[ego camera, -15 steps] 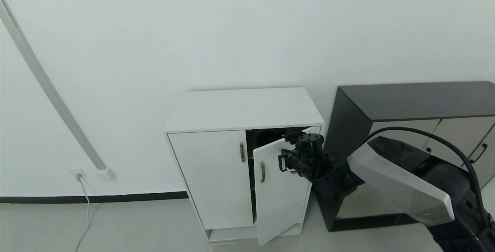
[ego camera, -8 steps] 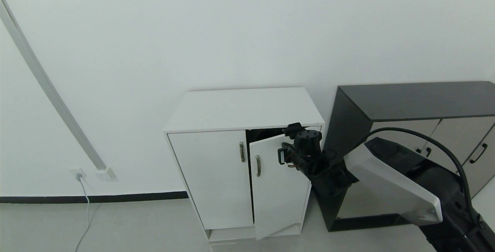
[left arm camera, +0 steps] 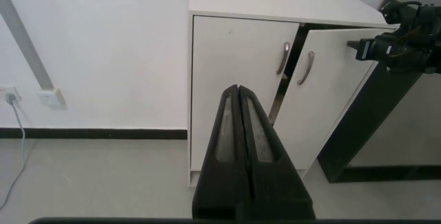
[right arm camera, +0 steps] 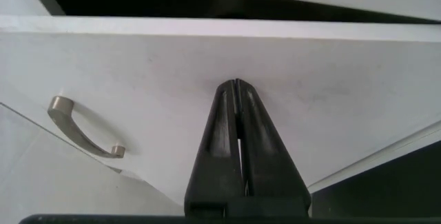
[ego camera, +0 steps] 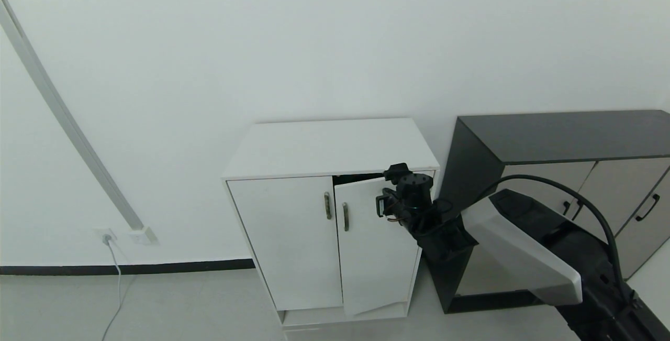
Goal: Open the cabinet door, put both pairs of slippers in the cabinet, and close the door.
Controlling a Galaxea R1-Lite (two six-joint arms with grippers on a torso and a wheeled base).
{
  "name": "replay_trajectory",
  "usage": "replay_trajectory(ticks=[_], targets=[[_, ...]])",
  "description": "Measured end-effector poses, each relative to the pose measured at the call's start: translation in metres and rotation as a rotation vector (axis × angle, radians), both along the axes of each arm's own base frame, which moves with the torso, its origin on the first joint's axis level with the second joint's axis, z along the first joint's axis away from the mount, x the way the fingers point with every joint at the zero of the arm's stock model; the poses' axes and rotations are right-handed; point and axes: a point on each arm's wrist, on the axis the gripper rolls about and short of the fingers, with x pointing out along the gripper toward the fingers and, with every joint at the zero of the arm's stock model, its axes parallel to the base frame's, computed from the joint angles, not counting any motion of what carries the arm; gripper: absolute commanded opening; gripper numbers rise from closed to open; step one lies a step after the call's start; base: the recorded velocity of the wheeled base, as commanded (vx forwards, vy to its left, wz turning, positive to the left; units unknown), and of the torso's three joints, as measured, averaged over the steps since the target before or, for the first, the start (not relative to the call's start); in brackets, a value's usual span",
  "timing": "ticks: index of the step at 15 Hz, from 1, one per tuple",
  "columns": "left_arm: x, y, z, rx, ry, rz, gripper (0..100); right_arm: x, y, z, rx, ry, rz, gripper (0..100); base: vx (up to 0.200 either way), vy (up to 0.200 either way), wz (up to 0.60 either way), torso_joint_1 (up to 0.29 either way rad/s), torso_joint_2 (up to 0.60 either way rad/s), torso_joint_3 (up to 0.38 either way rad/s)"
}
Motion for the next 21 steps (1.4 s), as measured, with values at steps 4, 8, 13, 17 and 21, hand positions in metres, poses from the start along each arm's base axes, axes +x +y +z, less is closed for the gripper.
replay_trajectory(ticks=[4, 8, 13, 17, 21], targets=[[0.0, 0.0, 0.0, 0.0, 0.0, 0.001, 0, 0.012, -0.002, 0.001, 0.005, -0.014, -0.024, 0, 0.0, 0.0, 0.0, 0.0, 0.0, 0.0], [0.0, 0.0, 0.0, 0.0, 0.001, 0.001, 0, 0.017, -0.003, -0.002, 0.003, -0.015, -0.04, 0, 0.0, 0.0, 0.0, 0.0, 0.0, 0.0], [0.0, 0.0, 0.0, 0.0, 0.0, 0.001, 0, 0.019, -0.003, -0.001, 0.003, -0.018, -0.041, 0, 0.0, 0.0, 0.0, 0.0, 0.0, 0.0], [0.0, 0.0, 0.0, 0.0, 0.0, 0.0, 0, 0.021, -0.002, 0.001, 0.005, -0.021, -0.043, 0, 0.0, 0.0, 0.0, 0.0, 0.0, 0.0], [0.0, 0.0, 0.0, 0.0, 0.0, 0.0, 0, 0.022, -0.003, 0.001, 0.005, -0.024, -0.051, 0, 0.0, 0.0, 0.0, 0.0, 0.0, 0.0]])
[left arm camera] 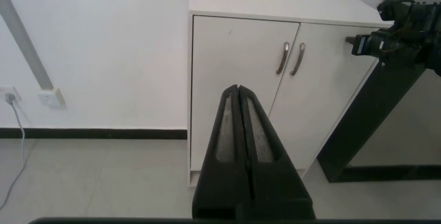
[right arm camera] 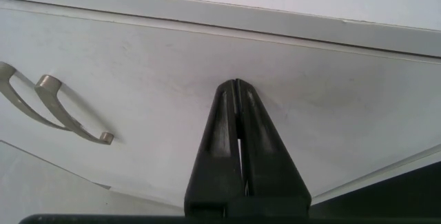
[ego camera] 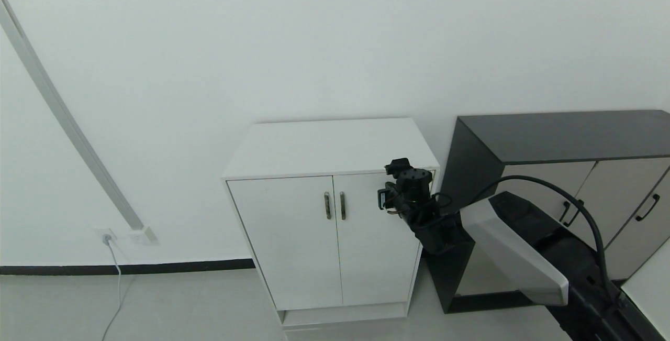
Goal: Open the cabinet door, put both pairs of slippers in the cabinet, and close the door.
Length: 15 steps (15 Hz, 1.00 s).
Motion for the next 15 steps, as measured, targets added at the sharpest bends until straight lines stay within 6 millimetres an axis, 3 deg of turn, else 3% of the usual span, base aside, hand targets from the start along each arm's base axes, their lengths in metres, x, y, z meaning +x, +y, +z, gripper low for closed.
replay_trajectory(ticks=[11, 15], targets=[[0.0, 0.0, 0.0, 0.0, 0.0, 0.0, 0, 0.003, 0.002, 0.001, -0.003, -0.002, -0.012, 0, 0.0, 0.0, 0.0, 0.0, 0.0, 0.0], [0.0, 0.0, 0.0, 0.0, 0.0, 0.0, 0, -0.007, -0.004, -0.001, -0.016, 0.021, -0.03, 0, 0.0, 0.0, 0.0, 0.0, 0.0, 0.0]])
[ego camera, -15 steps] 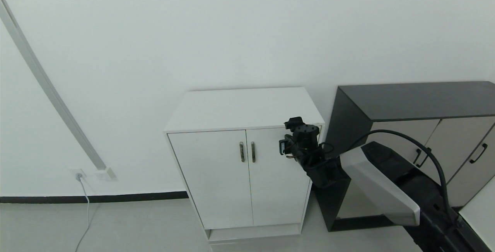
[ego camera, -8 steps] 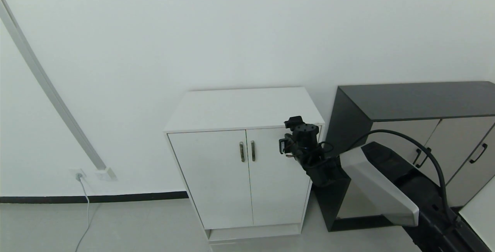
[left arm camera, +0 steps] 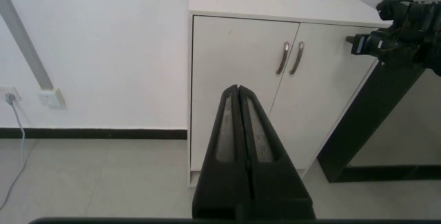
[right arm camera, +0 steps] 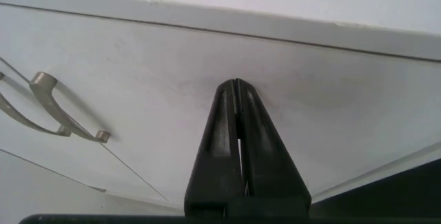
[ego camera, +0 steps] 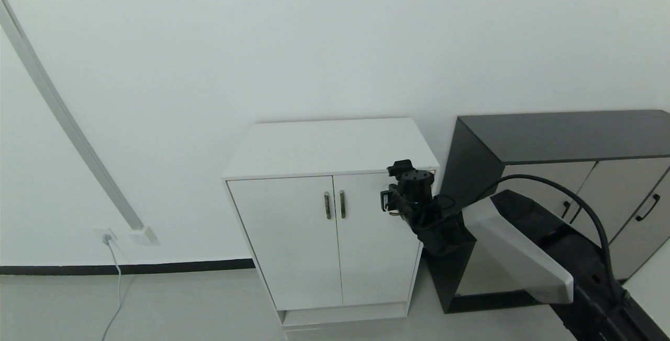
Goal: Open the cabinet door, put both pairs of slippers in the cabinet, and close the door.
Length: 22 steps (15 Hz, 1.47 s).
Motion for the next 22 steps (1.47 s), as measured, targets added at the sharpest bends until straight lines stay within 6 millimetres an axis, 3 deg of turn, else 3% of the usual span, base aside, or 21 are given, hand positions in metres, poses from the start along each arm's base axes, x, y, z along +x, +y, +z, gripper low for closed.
replay_trajectory(ticks=[4, 8, 17, 22], targets=[[0.0, 0.0, 0.0, 0.0, 0.0, -0.001, 0, -0.029, -0.016, 0.009, -0.007, 0.011, -0.007, 0, 0.0, 0.0, 0.0, 0.0, 0.0, 0.0], [0.0, 0.0, 0.0, 0.0, 0.0, 0.0, 0, -0.074, -0.044, 0.03, -0.009, 0.018, -0.015, 0, 0.0, 0.0, 0.0, 0.0, 0.0, 0.0], [0.0, 0.0, 0.0, 0.0, 0.0, 0.0, 0, -0.165, -0.159, 0.066, -0.021, 0.035, -0.216, 0, 0.0, 0.0, 0.0, 0.0, 0.0, 0.0], [0.0, 0.0, 0.0, 0.0, 0.0, 0.0, 0, -0.216, -0.204, 0.077, -0.02, 0.041, -0.313, 0, 0.0, 0.0, 0.0, 0.0, 0.0, 0.0]])
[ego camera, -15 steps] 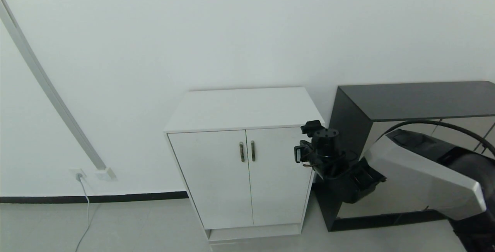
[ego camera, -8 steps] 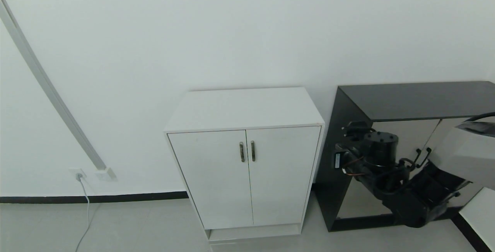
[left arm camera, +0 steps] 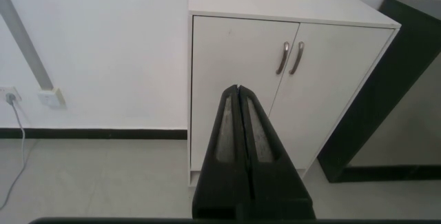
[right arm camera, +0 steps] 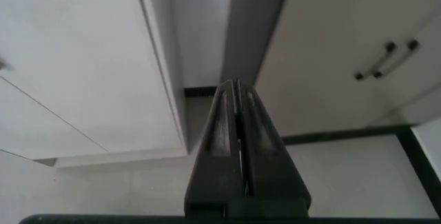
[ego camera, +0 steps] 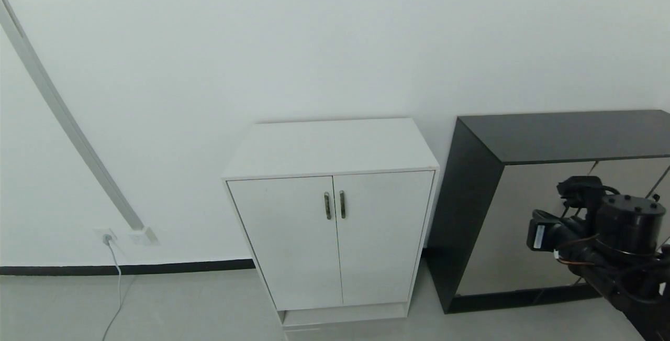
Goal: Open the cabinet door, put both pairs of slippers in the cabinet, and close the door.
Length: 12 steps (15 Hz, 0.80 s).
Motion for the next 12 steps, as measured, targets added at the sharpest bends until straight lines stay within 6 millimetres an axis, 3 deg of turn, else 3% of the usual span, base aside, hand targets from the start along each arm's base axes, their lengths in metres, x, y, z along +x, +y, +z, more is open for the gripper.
replay_trajectory(ticks=[5, 12], targets=[[0.0, 0.0, 0.0, 0.0, 0.0, -0.001, 0, -0.048, -0.035, 0.0, 0.017, -0.016, -0.037, 0, 0.0, 0.0, 0.0, 0.0, 0.0, 0.0], [0.0, 0.0, 0.0, 0.001, 0.0, -0.004, 0, -0.094, -0.049, 0.008, 0.021, 0.02, -0.062, 0, 0.0, 0.0, 0.0, 0.0, 0.0, 0.0]])
